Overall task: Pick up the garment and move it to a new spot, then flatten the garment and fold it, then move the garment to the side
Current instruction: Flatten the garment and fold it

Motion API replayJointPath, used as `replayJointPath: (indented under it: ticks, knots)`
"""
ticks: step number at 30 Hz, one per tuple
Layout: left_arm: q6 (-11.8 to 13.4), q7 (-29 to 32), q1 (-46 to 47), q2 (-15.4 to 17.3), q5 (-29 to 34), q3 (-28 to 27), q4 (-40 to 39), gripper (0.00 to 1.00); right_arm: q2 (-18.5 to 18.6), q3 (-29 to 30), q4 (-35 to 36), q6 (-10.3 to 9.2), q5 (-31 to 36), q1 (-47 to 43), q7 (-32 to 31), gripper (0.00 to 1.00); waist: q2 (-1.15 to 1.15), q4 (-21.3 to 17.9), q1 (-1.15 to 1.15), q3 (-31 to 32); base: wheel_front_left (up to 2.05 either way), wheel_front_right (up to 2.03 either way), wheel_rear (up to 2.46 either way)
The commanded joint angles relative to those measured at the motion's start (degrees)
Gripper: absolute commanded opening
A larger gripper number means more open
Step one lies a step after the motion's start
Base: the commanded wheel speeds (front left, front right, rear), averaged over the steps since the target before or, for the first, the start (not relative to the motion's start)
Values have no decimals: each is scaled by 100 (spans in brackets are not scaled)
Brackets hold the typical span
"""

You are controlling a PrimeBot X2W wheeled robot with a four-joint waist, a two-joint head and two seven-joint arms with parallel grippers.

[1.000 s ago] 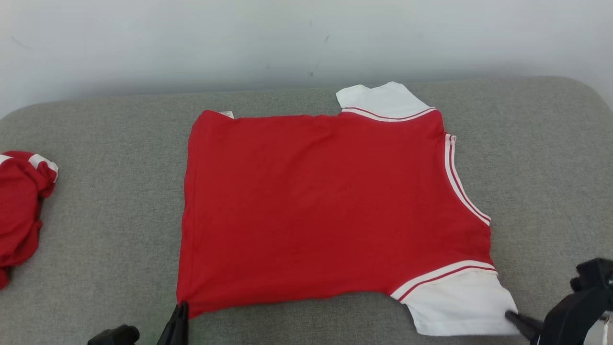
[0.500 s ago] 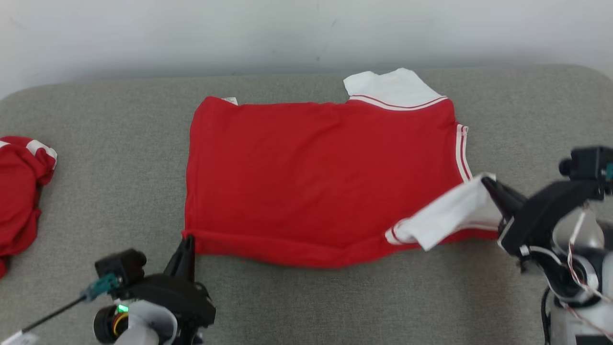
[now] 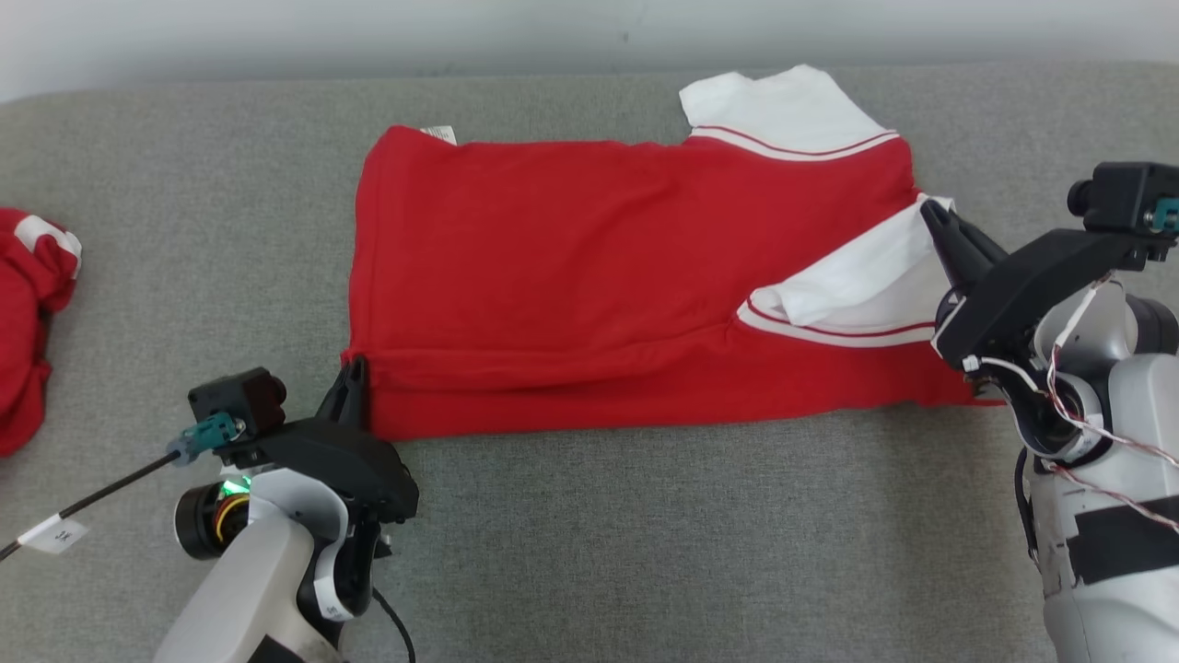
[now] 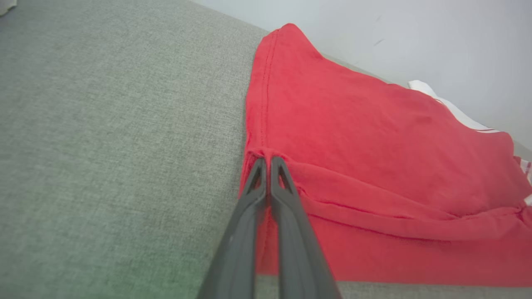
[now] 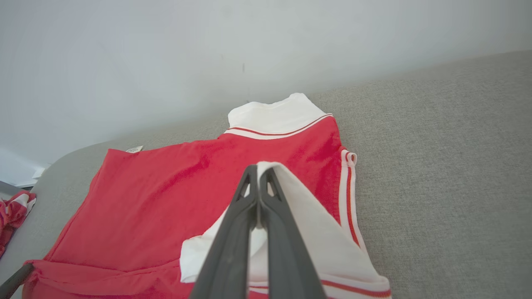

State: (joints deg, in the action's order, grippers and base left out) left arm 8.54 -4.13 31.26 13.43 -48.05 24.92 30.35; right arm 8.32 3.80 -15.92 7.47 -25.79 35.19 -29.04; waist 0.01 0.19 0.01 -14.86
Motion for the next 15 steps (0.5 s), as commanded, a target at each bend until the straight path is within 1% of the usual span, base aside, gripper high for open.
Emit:
replayJointPath:
  ticks: [1,8,15]
  knots:
    - [-24,-43,99,-21,57,-1,44,0,57,-19,-82,4,-64,96,93,0,-1,0,-1,-121,0,0,0]
    - [-118,-195,329,-124,78,22,365,0,106,-161,-720,4,-160,521,716,0,-1,8,-1,-308,0,0,0]
    - [-181,-322,462,-181,70,27,604,0,155,-290,-1071,4,-248,832,1307,0,-1,49,-1,-398,0,0,0]
